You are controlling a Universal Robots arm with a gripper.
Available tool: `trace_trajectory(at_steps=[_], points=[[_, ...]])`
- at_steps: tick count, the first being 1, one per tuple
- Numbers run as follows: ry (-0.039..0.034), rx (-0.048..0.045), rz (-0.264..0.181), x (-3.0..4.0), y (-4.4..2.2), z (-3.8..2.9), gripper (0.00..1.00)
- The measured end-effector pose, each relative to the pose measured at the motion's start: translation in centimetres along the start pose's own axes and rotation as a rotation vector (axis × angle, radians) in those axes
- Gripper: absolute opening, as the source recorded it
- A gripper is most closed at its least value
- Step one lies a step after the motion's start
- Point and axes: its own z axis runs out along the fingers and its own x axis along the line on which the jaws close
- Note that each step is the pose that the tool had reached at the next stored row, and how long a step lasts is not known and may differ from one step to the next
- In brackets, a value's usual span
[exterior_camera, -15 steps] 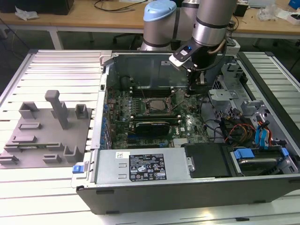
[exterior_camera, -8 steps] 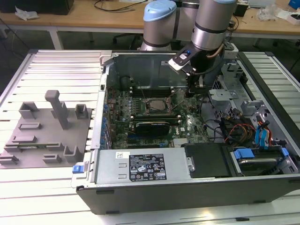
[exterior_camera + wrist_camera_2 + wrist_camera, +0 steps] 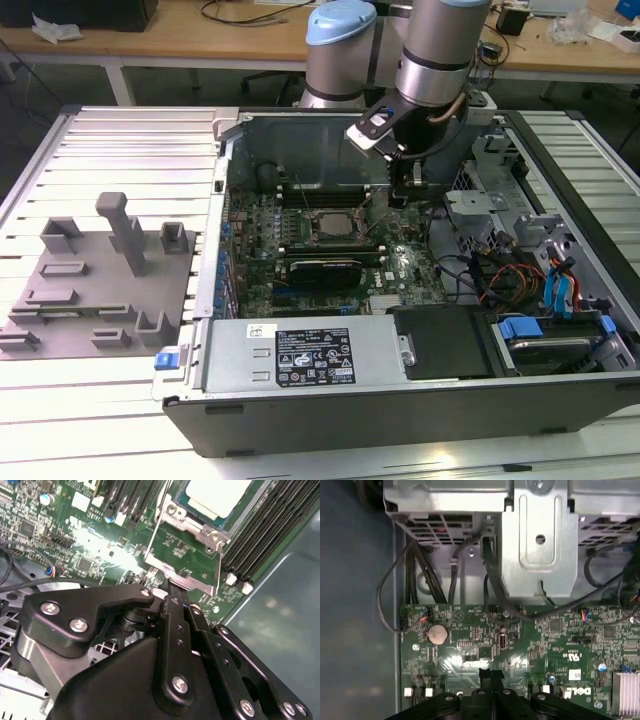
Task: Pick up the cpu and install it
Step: 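Close the cpu cover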
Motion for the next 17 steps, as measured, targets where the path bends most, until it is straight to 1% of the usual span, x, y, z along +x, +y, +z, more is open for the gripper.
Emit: trace_trajectory(at_steps=[4, 6, 8, 12, 13, 15, 17], points=[[0.0032, -0.0020, 0.000, 0.07, -0.85, 0.01, 0.11], [0.0051, -0.0036, 0.000, 0.12, -1.39, 0.02, 0.11], [0.0085, -0.0069, 0.000, 0.25, -2.42, 0.03, 0.11], [0.0105, -0.0110, 0.000, 0.32, -3.63, 0.04, 0.11], [0.0109, -0.0113, 0.000, 0.32, -3.87, 0.05, 0.11], [0.0109, -0.0115, 0.000, 0.32, -4.14, 0.06, 0.11], [0.0108, -0.0115, 0.000, 0.32, -4.15, 0.06, 0.11]])
